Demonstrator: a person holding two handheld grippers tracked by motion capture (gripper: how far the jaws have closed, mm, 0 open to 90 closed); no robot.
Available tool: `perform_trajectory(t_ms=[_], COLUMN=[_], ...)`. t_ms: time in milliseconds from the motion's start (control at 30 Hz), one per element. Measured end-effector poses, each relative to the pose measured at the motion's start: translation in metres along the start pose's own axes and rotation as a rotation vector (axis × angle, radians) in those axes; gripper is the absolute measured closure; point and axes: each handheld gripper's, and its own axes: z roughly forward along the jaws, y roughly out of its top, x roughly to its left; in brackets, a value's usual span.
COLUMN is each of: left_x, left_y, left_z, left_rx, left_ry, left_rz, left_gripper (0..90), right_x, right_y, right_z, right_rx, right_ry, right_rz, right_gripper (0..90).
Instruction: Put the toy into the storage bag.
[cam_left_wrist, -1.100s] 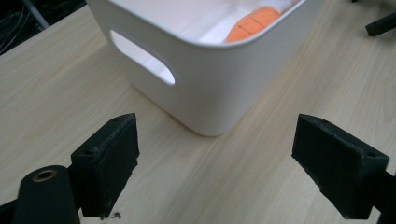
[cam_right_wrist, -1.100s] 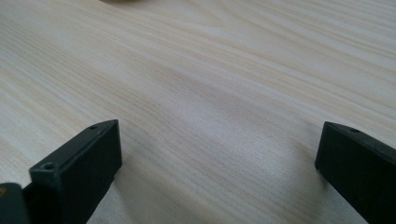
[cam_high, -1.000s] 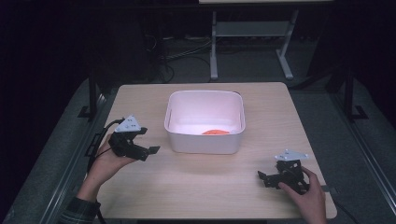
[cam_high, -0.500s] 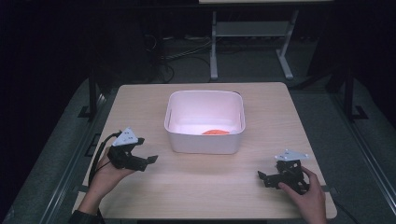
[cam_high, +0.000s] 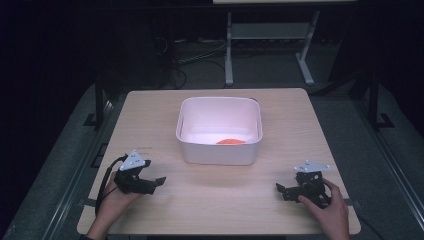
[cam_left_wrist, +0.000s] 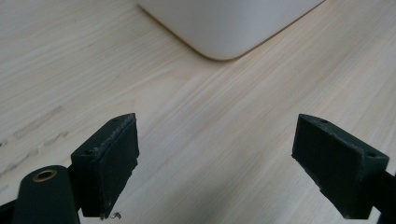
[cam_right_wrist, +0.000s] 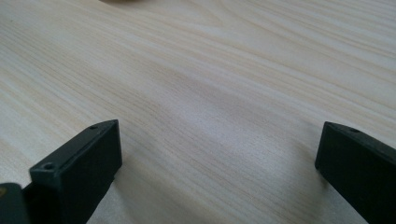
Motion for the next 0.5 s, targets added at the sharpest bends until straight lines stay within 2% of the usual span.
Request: perform_trajectory(t_ms=[100, 333, 500], left_x=[-0.001, -0.005, -0.008], left_y=[-0.008, -0.024, -0.033], left_z=[0.000, -0.001, 0.000], left_rx=[-0.004, 0.004, 0.027], left_ry=[0.011, 0.039, 0.043], left_rz=[-0.017, -0.028, -0.032], left_gripper=[14.0, 14.0, 13.9], right_x=[0.000, 0.000, 0.000], right_y=[0.000, 0.000, 0.000], right_z=[0.000, 0.000, 0.000], right_rx=[0.000, 0.000, 0.000], right_ry=[0.000, 0.000, 0.000], right_rz=[0.000, 0.001, 0.000], right_gripper=[0.0, 0.0, 0.0])
